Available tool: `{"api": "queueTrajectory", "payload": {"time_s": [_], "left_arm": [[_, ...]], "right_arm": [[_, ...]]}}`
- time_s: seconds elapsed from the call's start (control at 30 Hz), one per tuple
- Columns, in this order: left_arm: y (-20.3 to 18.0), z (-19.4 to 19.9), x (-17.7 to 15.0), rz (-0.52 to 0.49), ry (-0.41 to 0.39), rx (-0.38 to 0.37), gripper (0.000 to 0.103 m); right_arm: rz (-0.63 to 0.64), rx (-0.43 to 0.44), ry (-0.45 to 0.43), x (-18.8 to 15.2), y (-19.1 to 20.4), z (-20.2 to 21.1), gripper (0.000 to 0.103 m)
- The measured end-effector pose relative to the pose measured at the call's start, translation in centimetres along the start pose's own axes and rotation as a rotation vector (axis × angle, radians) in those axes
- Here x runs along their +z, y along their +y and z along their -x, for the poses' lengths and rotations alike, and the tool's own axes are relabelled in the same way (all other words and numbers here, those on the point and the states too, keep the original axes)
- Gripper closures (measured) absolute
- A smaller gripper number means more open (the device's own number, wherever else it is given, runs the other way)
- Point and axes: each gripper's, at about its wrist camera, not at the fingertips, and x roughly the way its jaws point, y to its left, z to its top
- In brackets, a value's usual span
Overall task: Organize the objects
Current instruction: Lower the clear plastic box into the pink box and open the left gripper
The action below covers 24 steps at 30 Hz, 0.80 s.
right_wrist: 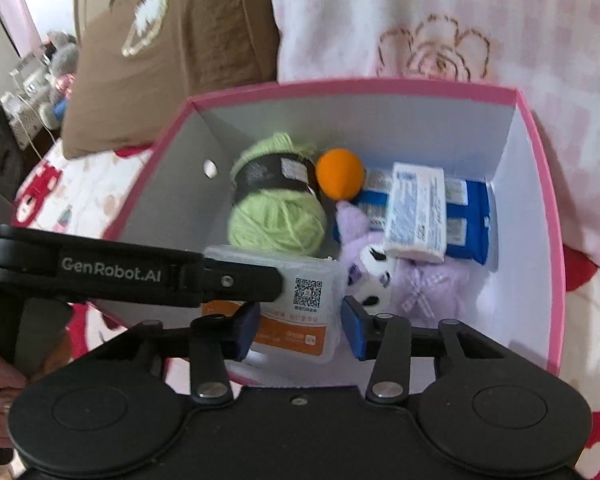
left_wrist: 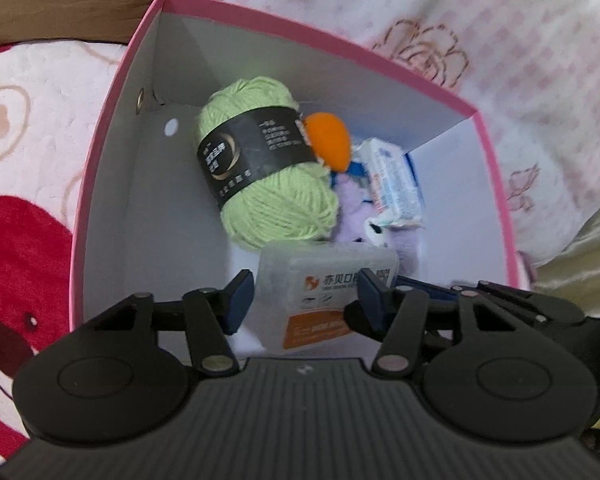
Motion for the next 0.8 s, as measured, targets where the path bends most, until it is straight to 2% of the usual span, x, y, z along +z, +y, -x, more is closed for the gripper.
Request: {"api": "queueTrajectory", "payload": {"time_s": [0.2, 0.33, 0.57, 0.7, 0.8], "left_arm": [[-0.1, -0.1, -0.2, -0.019, -0.017, 0.025, 0.049], [-0.1, 0.2, -0.6, -0.046, -0.009, 0.077, 0.054], [0.2, -0.3, -1.0, -0.06, -0.054, 0.087, 0.06], [0.4, -0.4, -0.8, -0.053, -0.057, 0.08, 0.06], [0.3, -0.2, -0.9, -0.063, -0.055, 0.08, 0.056]], "right_arm": [[-0.011, -0.005, 0.015, -0.3, -0.5, -0.8, 0.061], [-0.019, -0.017, 0.03, -0.3, -0.5, -1.2, 0.065], [-0.04, -0.007, 0.024, -0.5, -0.2, -2.1, 0.065], [-0.036, -0.021, 0.019, -0.3, 0.0, -2.4, 0.065], [-0.034, -0.028, 0.018, -0.2, 0.1, -2.1, 0.065]]}}
